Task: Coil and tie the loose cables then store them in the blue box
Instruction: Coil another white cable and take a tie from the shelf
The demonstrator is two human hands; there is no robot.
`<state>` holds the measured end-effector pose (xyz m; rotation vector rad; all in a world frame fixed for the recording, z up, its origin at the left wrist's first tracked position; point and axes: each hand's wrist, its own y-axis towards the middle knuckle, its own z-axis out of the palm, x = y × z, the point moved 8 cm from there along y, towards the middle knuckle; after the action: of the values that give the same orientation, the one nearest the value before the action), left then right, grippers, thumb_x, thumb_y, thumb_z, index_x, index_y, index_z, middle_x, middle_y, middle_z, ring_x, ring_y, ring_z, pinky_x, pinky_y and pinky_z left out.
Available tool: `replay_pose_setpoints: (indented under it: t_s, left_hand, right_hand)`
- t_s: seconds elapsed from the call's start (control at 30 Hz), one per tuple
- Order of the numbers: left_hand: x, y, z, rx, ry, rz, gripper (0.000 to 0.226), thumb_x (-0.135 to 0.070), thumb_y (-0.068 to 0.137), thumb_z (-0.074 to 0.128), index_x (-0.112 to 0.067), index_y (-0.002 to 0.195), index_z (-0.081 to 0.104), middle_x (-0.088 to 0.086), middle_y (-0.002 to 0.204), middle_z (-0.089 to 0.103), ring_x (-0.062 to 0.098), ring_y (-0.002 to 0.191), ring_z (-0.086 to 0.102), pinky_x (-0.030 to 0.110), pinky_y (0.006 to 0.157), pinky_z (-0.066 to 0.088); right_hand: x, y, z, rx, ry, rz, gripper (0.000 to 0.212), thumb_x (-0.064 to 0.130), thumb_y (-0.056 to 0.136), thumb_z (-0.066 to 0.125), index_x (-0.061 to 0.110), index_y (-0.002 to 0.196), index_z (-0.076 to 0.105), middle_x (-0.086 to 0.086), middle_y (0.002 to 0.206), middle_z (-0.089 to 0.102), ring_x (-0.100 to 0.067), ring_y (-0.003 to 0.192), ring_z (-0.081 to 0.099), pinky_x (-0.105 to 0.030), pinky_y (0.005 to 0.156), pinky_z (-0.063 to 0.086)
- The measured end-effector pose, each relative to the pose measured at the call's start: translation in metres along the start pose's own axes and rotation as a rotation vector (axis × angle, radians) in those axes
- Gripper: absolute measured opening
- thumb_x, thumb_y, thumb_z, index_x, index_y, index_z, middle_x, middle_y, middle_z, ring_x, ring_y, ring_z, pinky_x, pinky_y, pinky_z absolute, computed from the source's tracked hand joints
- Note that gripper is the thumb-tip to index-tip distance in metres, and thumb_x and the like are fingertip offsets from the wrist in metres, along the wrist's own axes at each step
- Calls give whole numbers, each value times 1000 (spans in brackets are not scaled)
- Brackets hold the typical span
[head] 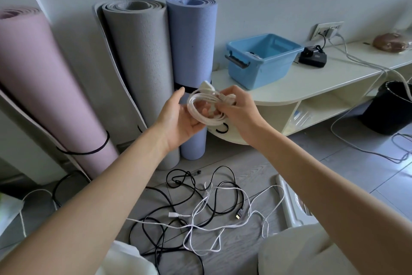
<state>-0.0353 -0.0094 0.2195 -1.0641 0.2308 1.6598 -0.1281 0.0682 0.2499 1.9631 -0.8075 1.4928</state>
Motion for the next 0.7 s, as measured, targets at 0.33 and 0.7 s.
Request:
replay_pose_setpoints:
  t_s: [0.33,0.7]
  left_hand:
    - [12,-12,-20,81,414,-222,37,-49,70,60,-16,87,66,-1,59,62,2,36,51,17,46,50]
    - [-3,-3,-9,-100,212,23,30,-41,91,50,-17,73,57,-11,39,25,3,26,16,10,31,13]
  right_hand:
    - [13,-21,25,477,-149,-124,19,-6,84,61,11,87,54,-2,69,61,2,53,57,-12,56,44]
    - [1,-9,9,308,306,-8,12,-2,86,58,5,81,66,-5,69,68,-12,61,67,-15,58,49]
